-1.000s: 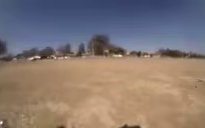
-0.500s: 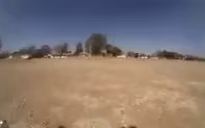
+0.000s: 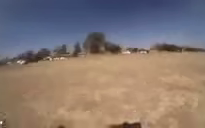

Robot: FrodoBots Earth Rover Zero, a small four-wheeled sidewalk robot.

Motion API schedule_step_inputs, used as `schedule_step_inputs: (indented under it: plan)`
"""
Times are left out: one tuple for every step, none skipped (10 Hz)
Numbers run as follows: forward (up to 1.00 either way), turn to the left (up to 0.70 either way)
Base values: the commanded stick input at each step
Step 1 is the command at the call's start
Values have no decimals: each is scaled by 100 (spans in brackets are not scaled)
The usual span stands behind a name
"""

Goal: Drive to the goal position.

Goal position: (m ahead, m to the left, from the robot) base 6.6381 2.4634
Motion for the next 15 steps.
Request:
schedule_step_inputs:
  plan:
    - [100, 0]
    - [100, 0]
    - [100, 0]
    - [100, 0]
    - [100, 0]
    - [100, 0]
    - [100, 0]
    - [100, 0]
    - [100, 0]
    - [100, 0]
    - [100, 0]
    - [100, 0]
    - [100, 0]
    - [100, 0]
    - [100, 0]
